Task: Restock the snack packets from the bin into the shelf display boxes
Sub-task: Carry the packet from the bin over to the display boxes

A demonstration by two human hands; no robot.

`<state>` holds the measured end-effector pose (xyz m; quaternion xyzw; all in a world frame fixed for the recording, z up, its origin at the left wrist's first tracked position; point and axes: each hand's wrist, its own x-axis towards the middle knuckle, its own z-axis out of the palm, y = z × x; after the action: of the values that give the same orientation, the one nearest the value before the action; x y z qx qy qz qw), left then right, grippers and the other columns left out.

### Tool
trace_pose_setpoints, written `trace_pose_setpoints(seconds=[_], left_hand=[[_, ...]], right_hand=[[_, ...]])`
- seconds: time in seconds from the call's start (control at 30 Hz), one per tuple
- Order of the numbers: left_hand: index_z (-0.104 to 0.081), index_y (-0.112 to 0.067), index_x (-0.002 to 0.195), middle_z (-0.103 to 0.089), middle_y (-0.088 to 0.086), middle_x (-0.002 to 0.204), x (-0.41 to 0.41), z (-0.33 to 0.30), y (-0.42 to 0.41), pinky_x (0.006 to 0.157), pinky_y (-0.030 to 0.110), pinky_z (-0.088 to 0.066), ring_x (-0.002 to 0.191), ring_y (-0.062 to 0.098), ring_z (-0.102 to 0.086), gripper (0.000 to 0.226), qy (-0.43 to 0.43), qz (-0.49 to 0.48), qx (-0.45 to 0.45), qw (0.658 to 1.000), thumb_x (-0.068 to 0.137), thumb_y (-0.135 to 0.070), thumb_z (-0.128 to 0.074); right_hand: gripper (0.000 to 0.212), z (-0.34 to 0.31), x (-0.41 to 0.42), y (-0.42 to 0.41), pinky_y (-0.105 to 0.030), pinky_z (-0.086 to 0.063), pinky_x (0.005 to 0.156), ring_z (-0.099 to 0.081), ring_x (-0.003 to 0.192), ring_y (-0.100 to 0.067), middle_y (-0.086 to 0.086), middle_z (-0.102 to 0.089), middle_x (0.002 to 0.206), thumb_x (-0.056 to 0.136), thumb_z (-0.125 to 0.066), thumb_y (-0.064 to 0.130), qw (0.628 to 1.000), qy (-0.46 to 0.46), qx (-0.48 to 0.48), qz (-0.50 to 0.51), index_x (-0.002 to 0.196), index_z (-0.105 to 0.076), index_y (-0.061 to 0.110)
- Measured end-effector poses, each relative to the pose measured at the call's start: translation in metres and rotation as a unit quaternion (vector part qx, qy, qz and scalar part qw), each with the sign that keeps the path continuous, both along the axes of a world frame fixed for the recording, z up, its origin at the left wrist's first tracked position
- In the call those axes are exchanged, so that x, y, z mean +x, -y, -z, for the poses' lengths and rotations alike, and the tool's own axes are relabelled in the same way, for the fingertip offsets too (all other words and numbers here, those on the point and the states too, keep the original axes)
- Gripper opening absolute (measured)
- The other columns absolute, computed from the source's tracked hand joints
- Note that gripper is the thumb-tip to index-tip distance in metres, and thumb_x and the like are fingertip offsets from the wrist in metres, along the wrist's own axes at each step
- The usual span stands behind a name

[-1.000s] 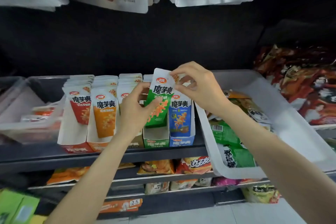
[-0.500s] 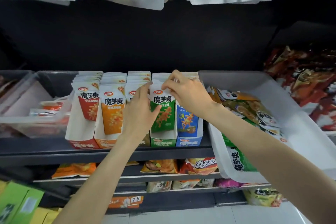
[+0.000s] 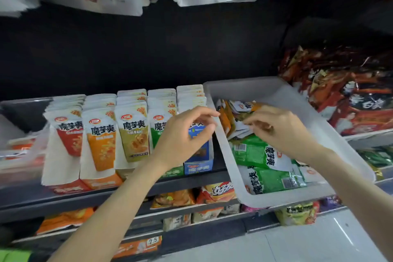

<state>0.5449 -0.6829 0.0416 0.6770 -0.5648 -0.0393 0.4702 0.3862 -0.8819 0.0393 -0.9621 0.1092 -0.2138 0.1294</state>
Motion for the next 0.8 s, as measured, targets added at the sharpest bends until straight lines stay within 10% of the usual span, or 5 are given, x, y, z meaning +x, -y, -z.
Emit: trace_pose_setpoints(seconds=[0.23,0.37,0.47,0.67,0.8], left_hand=[[-0.059,-0.028,0.117,-0.062,-0.014,0.107,-0.036,-0.001,0.104,0.09,0.027,-0.04,0.1,0.003,-0.05,0.038,0.233,0.165,0.17,0.943,0.085,-0.047,-0.064],[-0.042,-0.019,0.134,-0.046,0.001,0.133,-0.056,0.018,0.142,0.108,0.039,-0.028,0.121,0.02,-0.038,0.09,0.468,0.158,0.329,0.805,0.068,-0.077,-0.058],[-0.036,-0.009,0.136,-0.043,0.009,0.132,-0.068,0.033,0.151,0.104,0.039,-0.028,0.118,0.025,-0.038,0.104,0.514,0.163,0.36,0.762,0.063,-0.078,-0.062],[-0.046,-0.018,0.132,-0.057,0.002,0.115,-0.061,0.028,0.155,0.094,0.035,-0.039,0.1,0.021,-0.055,0.064,0.521,0.194,0.295,0.777,0.082,-0.055,-0.059],[-0.059,-0.025,0.122,-0.069,-0.007,0.103,-0.048,0.018,0.144,0.079,0.027,-0.05,0.085,0.012,-0.065,0.03,0.365,0.135,0.181,0.903,0.093,-0.021,-0.053]], right_hand=[[0.051,0.025,-0.059,0.053,-0.035,-0.041,0.098,-0.051,0.118,-0.018,0.003,-0.055,0.13,0.082,-0.067,0.046,0.951,-0.299,-0.02,0.08,0.128,-0.056,0.027],[0.059,0.036,-0.059,0.063,-0.035,-0.038,0.099,-0.045,0.121,-0.018,0.004,-0.046,0.133,0.077,-0.068,0.052,0.939,-0.336,-0.045,0.058,0.129,-0.054,0.028],[0.055,0.039,-0.057,0.068,-0.036,-0.04,0.097,-0.047,0.117,-0.018,0.003,-0.046,0.129,0.076,-0.071,0.049,0.947,-0.316,-0.035,0.043,0.124,-0.057,0.028],[0.043,0.034,-0.066,0.069,-0.037,-0.039,0.097,-0.05,0.111,-0.016,0.004,-0.051,0.123,0.086,-0.057,0.056,0.95,-0.31,0.028,0.024,0.117,-0.063,0.027],[0.05,0.01,-0.08,0.064,-0.022,-0.039,0.091,-0.055,0.102,-0.003,0.011,-0.061,0.115,0.089,-0.042,0.056,0.95,-0.152,0.258,0.086,0.123,-0.06,0.024]])
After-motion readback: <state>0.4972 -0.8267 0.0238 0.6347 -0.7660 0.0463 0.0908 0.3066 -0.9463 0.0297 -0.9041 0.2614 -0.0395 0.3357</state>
